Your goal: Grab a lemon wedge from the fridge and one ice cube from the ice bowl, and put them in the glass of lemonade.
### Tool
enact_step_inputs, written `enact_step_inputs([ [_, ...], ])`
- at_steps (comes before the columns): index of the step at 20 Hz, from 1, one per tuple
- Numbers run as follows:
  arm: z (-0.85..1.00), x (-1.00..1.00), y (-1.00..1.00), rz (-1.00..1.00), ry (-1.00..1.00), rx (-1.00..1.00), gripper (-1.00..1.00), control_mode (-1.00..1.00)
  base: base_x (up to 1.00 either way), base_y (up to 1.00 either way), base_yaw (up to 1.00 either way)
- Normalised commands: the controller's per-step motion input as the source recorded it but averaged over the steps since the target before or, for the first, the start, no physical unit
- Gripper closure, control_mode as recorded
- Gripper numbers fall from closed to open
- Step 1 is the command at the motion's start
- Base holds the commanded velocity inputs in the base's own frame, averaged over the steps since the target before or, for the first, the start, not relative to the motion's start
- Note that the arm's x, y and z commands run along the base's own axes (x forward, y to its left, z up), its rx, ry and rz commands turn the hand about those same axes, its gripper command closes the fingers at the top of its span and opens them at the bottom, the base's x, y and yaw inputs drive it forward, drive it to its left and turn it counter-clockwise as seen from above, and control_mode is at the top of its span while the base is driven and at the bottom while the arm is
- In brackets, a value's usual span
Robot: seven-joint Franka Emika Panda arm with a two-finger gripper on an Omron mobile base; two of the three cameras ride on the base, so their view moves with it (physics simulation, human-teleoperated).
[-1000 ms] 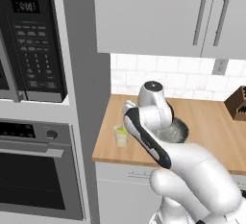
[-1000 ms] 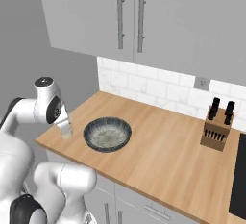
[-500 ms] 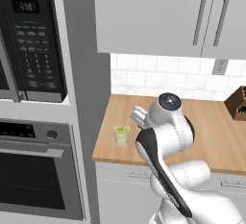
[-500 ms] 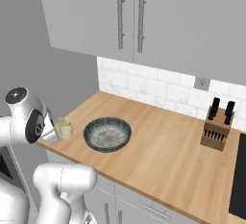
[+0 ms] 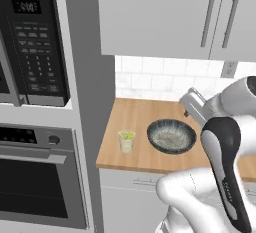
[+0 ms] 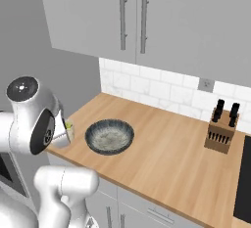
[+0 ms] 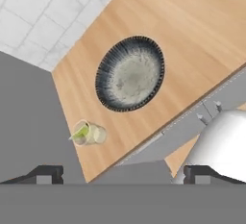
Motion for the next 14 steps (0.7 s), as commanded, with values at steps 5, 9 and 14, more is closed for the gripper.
enact_step_inputs([
  [5, 0.00, -1.00, -1.00, 0.00, -0.39, 0.30, -1.00, -1.00, 0.00, 0.00, 0.00],
  [9, 0.00, -1.00, -1.00, 0.00, -0.35, 0.26, -1.00, -1.00, 0.00, 0.00, 0.00],
  [14, -0.08, -0.82, -0.92, -0.01, -0.19, 0.16, -1.00, -1.00, 0.00, 0.00, 0.00],
])
